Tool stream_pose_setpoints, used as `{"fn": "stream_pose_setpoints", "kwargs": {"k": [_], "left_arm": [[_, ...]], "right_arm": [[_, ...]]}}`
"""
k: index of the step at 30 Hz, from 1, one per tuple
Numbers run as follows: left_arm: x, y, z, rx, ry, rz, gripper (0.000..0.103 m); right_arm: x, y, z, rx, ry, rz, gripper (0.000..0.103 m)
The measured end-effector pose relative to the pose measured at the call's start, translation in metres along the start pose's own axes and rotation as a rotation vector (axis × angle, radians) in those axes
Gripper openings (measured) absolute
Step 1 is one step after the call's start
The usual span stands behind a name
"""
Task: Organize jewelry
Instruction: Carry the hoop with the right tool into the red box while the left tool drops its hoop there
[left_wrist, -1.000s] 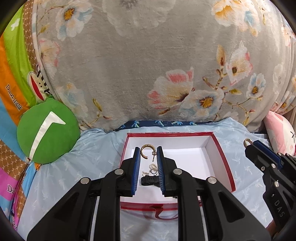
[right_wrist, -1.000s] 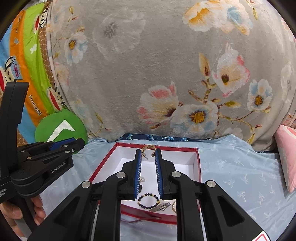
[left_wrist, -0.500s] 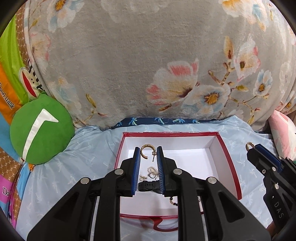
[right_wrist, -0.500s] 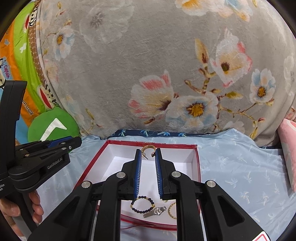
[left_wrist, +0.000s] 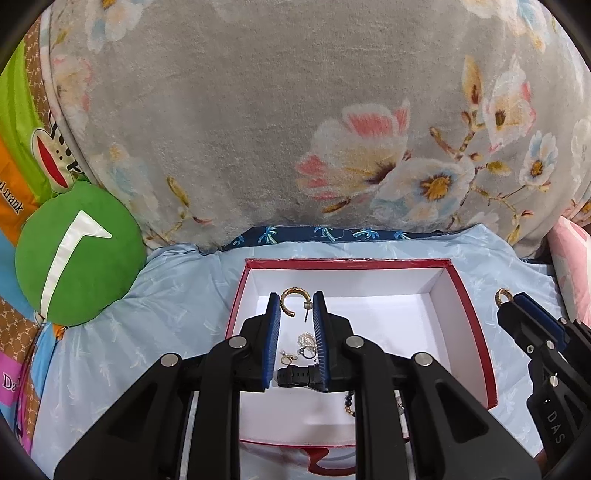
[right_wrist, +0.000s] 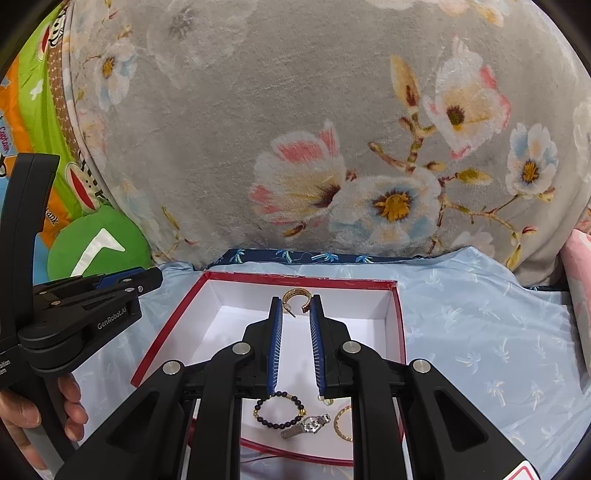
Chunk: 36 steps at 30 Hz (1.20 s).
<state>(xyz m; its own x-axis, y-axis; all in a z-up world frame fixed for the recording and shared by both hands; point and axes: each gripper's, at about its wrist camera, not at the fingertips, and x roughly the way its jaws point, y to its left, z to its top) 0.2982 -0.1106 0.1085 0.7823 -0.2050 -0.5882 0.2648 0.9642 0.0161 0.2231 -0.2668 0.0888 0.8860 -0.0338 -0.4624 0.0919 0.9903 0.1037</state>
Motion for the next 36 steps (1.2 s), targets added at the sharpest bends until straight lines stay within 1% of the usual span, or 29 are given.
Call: {"fn": "stream_pose_setpoints", "kwargs": {"k": [18,36], "left_arm": [[0.025,0.002,-0.005,-0.011,0.040,0.008,0.017],[0.043,0.001,-0.018,-0.018,0.086,0.003,0.018]], "right_arm": [[0.032,-0.005,-0.011,0.016,0.051,-0.005,0.014],[0.051,-0.007,-0.020,0.027,0.096,-0.018,0.014]]}}
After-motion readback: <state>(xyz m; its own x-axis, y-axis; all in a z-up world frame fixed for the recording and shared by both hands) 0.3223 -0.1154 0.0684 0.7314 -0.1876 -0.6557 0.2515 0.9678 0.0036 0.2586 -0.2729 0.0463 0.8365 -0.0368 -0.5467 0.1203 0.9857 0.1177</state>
